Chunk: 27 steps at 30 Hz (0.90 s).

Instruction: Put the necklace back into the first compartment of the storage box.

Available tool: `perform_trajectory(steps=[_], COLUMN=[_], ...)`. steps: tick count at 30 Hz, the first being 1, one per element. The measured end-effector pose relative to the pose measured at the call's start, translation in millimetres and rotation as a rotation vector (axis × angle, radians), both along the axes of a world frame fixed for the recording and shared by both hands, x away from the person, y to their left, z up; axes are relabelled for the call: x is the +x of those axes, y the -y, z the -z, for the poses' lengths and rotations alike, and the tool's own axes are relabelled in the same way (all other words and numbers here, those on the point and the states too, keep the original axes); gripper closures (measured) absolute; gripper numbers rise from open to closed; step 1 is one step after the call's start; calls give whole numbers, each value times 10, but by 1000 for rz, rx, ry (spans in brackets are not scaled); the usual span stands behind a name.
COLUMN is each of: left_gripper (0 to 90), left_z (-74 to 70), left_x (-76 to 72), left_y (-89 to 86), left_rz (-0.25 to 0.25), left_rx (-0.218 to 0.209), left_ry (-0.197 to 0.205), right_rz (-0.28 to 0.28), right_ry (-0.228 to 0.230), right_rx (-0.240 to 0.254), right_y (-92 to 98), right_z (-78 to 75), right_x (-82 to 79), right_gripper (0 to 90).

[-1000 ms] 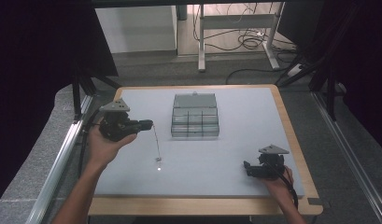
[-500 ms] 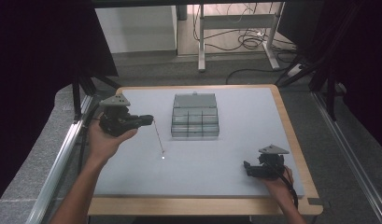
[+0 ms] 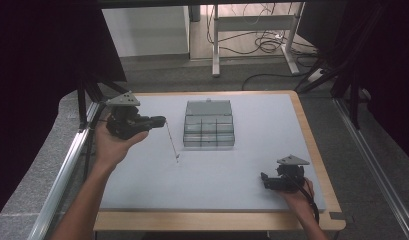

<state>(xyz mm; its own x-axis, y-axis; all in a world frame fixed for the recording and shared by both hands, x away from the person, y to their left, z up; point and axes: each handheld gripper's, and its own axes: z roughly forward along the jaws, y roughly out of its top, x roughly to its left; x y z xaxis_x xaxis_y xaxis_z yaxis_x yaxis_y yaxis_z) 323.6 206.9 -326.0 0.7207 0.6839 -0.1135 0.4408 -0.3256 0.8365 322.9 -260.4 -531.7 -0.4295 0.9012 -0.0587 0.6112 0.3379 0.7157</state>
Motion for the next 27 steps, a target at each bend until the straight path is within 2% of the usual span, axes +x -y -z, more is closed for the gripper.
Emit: perform_trajectory(steps=[20,27], left_gripper=[896,896], left_z=[-263,-310], left_x=[103,150], left_y=[34,74], left_rz=[-14,-13], left_rx=[-3,1], left_ry=[25,26], right_rz=[0,0], right_ry=[-1,0], right_rx=[0,0], right_y=[0,0], right_z=[0,0], right_x=[0,0], right_gripper=[72,72])
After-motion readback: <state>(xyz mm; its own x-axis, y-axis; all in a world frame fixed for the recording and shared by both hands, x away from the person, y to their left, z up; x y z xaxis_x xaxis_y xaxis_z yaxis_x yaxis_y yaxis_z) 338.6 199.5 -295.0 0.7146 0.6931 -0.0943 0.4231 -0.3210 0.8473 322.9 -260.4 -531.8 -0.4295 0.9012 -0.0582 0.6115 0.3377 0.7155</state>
